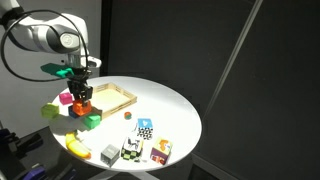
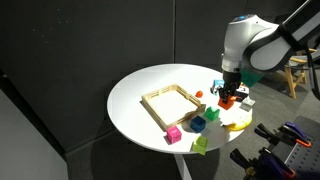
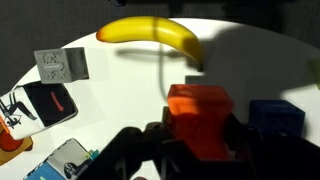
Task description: Put the orange onto the green block
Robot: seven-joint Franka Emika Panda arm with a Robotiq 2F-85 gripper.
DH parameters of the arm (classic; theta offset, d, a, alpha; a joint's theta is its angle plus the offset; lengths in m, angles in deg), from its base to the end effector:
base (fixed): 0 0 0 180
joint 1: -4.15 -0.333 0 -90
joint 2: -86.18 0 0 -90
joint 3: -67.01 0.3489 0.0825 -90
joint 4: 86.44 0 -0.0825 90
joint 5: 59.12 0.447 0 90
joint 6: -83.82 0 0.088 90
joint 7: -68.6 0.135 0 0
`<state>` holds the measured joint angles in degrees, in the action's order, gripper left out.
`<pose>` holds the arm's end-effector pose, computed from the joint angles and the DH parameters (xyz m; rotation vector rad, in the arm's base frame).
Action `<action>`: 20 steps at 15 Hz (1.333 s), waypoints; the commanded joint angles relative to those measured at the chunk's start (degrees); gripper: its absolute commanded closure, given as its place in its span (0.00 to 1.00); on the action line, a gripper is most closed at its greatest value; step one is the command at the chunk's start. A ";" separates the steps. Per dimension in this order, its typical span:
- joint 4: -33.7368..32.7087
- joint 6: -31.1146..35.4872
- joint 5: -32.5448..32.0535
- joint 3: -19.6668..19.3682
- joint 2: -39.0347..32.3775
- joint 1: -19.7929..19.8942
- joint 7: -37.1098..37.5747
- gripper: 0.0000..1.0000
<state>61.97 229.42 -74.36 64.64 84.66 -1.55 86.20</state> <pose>0.4640 0.0259 0.1929 2.9866 -0.0352 -0.0717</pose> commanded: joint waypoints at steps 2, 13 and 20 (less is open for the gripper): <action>-3.48 -3.04 1.51 1.57 -0.60 1.39 2.42 0.76; -8.23 -2.54 -0.18 1.02 -6.25 1.22 2.23 0.76; -10.47 -1.41 -1.54 0.02 -10.80 0.66 2.28 0.76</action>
<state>53.51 227.98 -74.44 65.11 76.06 -0.94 87.96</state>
